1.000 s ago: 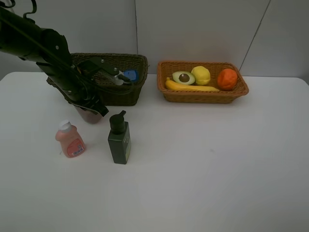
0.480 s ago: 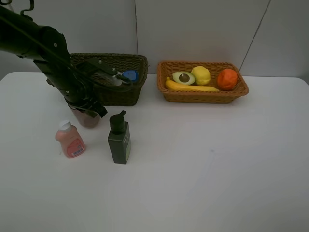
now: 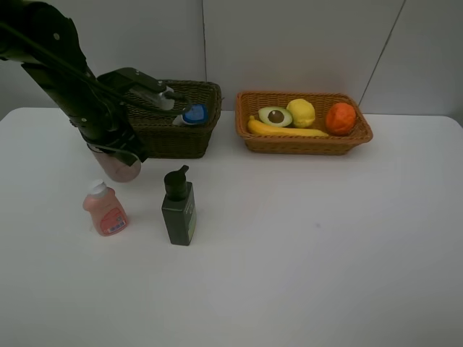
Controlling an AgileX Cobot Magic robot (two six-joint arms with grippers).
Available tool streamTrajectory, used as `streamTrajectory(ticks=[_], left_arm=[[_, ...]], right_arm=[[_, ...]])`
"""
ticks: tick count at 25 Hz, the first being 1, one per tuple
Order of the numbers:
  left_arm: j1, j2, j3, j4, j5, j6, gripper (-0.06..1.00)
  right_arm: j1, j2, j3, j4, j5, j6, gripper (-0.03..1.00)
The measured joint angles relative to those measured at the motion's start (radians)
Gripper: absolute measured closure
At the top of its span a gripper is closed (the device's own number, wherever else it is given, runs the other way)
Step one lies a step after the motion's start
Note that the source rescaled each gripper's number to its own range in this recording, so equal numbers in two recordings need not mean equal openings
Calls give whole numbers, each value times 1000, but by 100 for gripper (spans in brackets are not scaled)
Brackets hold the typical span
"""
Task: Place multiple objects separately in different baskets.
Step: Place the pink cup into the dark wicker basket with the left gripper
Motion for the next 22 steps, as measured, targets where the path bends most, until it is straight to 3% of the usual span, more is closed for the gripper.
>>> streamTrajectory(ticks=[13,18,22], left_arm=[[0,-109,-194,97,230,-43,94],[0,-110,-272,217,236,-43,94],[4,-111,-286,320,168,-39,94]], right_arm=[[0,0,0,0,0,0,-3],[0,0,0,0,0,0,-3],[0,0,0,0,0,0,-3]])
